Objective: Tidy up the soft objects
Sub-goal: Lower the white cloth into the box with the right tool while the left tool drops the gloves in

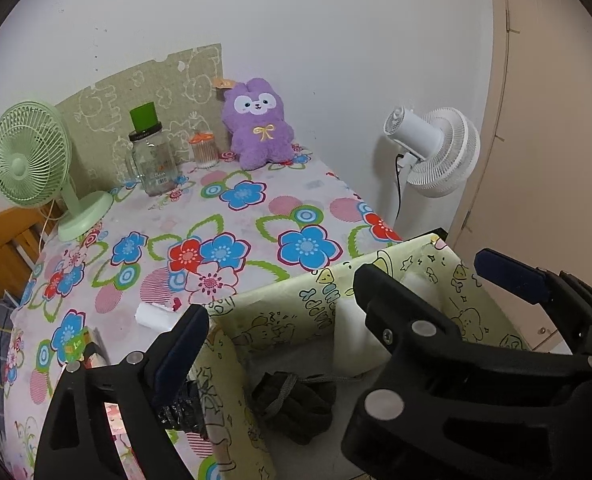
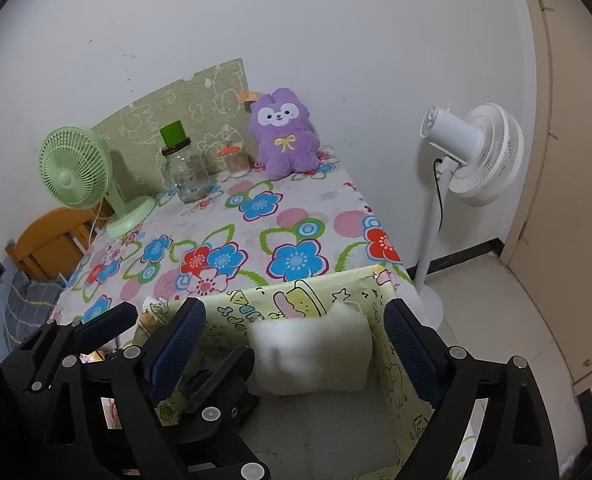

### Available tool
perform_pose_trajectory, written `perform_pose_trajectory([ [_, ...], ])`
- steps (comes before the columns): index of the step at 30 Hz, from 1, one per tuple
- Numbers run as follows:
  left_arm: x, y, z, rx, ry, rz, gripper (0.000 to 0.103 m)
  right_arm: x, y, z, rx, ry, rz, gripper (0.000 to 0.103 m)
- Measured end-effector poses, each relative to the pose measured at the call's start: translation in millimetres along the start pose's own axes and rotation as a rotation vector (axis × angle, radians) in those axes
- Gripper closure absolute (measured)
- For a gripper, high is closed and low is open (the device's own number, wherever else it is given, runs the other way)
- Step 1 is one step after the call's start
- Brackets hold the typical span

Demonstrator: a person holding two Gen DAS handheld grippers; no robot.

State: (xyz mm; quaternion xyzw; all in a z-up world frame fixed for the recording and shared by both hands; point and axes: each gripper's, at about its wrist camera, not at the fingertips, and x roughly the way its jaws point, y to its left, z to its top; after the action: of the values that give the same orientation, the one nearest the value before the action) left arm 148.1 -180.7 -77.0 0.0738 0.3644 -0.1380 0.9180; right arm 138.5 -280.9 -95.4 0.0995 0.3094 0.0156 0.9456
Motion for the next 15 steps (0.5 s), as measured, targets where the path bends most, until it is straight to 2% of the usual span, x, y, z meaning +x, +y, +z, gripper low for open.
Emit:
perform_pose_trajectory([
  [11,-22.2,7.1,-2.6,-0.005,-0.044,-0.010,0.006,-21.0,13.4,0.1,-0.020,-0.039,-0.024,0.009],
  [15,-31.3,10.1,-5.4,-0.005,-0.070,-0.003,0.002,-28.4,19.3,-1.7,-0.037,-0.044,-0.032,0.009],
])
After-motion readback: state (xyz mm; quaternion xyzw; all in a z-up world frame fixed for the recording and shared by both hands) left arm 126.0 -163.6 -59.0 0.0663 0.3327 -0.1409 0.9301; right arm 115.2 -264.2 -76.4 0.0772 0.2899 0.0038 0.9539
